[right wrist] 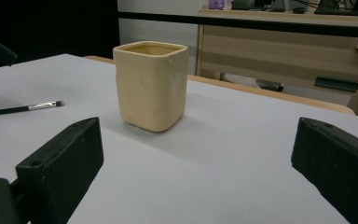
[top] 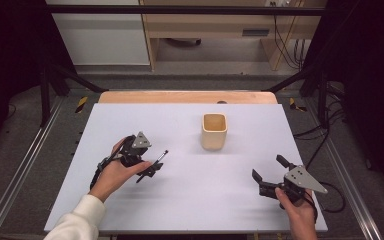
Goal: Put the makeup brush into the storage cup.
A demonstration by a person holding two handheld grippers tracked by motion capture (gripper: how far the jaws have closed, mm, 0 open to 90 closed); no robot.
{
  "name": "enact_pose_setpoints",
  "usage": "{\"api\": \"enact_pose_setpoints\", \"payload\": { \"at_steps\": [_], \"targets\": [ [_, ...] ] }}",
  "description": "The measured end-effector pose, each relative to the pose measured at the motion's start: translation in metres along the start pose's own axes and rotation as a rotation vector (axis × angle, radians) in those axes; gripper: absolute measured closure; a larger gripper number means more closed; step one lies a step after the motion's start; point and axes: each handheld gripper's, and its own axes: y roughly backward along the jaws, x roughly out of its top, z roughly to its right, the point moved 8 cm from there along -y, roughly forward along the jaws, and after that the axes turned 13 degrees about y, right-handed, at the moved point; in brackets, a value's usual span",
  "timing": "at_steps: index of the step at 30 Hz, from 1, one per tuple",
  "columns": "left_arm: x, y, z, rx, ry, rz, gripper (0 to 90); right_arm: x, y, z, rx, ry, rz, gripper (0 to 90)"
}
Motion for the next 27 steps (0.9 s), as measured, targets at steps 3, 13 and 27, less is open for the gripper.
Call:
{"api": "enact_pose_setpoints", "payload": {
  "at_steps": [3, 13, 27],
  "targets": [
    [-0.002, -0.001, 0.000, 0.004, -0.009, -0.016, 3.1, 0.000, 0.000, 0.000, 0.001, 0.001, -0.002, 2.6],
    [-0.008, -0.007, -0.002, 0.005, 0.006, -0.062, 3.9, 0.000, -0.001, 0.000, 0.001, 0.003, -0.005, 2.6],
    [-0.011, -0.012, -0.001, 0.017, 0.027, -0.082, 4.6, -0.001, -0.001, -0.001, 0.004, 0.006, -0.005, 2.7]
  ]
}}
